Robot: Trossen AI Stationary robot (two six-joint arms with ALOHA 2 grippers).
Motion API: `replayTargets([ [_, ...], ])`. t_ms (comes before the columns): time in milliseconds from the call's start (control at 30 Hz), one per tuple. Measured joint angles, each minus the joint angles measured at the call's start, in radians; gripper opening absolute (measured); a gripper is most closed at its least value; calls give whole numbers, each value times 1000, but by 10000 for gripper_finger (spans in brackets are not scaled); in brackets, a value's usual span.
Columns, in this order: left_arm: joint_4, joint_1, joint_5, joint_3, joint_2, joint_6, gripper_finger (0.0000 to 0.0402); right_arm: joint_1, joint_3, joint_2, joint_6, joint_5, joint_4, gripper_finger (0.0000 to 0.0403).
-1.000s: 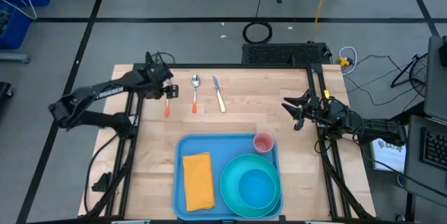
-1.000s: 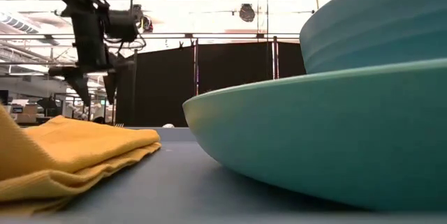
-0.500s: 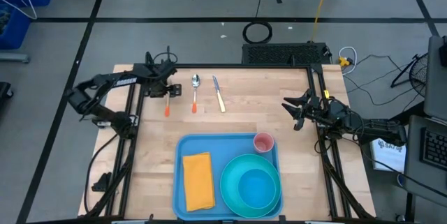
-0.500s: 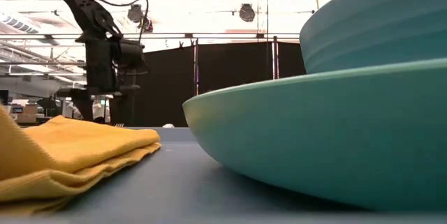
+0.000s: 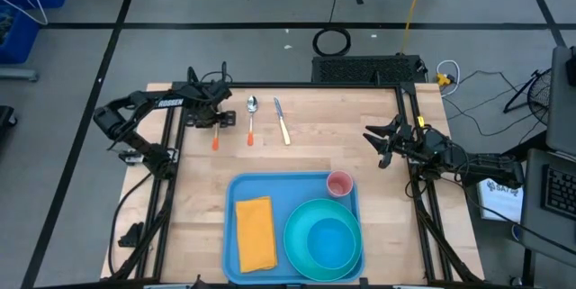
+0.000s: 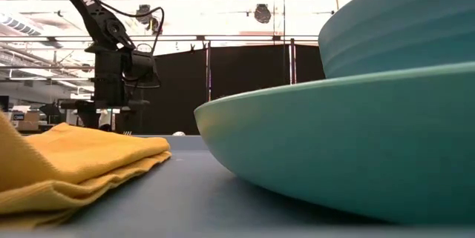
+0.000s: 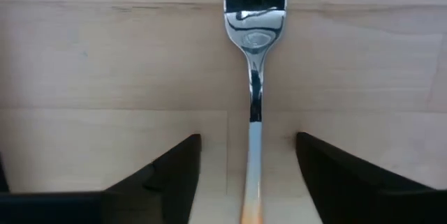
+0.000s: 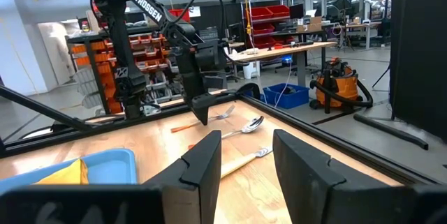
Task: Set up tray
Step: Put the fork on the blue serving tray
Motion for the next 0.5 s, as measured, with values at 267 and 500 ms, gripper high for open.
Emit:
replayTargets([
  [267, -20, -4, 3, 0, 0, -5, 37, 0, 0, 0, 0, 0, 0, 123],
  [500, -19, -5, -21, -3, -1, 16, 10, 0, 0, 0, 0, 0, 0, 123],
])
